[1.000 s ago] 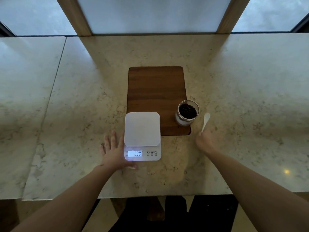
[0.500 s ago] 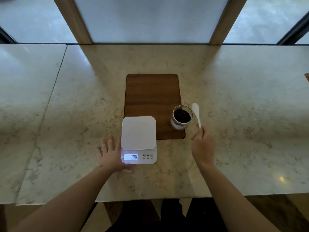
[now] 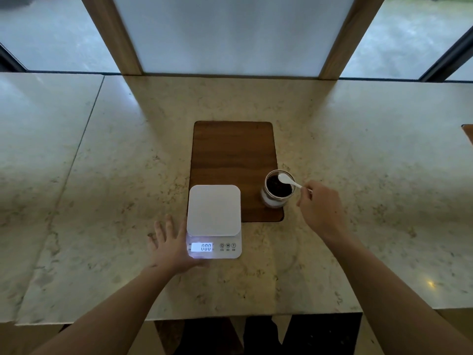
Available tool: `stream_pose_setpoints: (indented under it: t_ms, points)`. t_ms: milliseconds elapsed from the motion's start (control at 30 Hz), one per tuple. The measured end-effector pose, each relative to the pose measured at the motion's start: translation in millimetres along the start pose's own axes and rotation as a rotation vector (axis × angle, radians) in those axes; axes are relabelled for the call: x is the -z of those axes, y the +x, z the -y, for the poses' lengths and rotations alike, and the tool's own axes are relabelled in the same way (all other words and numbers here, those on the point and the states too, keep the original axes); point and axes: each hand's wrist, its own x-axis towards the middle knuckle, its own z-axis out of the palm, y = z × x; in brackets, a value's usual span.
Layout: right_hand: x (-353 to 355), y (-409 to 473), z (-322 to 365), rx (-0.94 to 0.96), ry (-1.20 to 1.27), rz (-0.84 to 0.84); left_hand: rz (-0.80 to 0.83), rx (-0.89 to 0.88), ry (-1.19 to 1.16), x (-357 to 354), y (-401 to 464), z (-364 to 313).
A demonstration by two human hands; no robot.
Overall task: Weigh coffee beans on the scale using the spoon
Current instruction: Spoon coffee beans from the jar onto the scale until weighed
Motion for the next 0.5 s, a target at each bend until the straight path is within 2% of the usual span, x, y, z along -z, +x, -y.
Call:
stream_pose_setpoints:
  t_ms: [500]
  points:
    - [-6, 8, 1, 0.042, -0.086, -0.010, 0.005, 0.033, -0.002, 9, -11, -19]
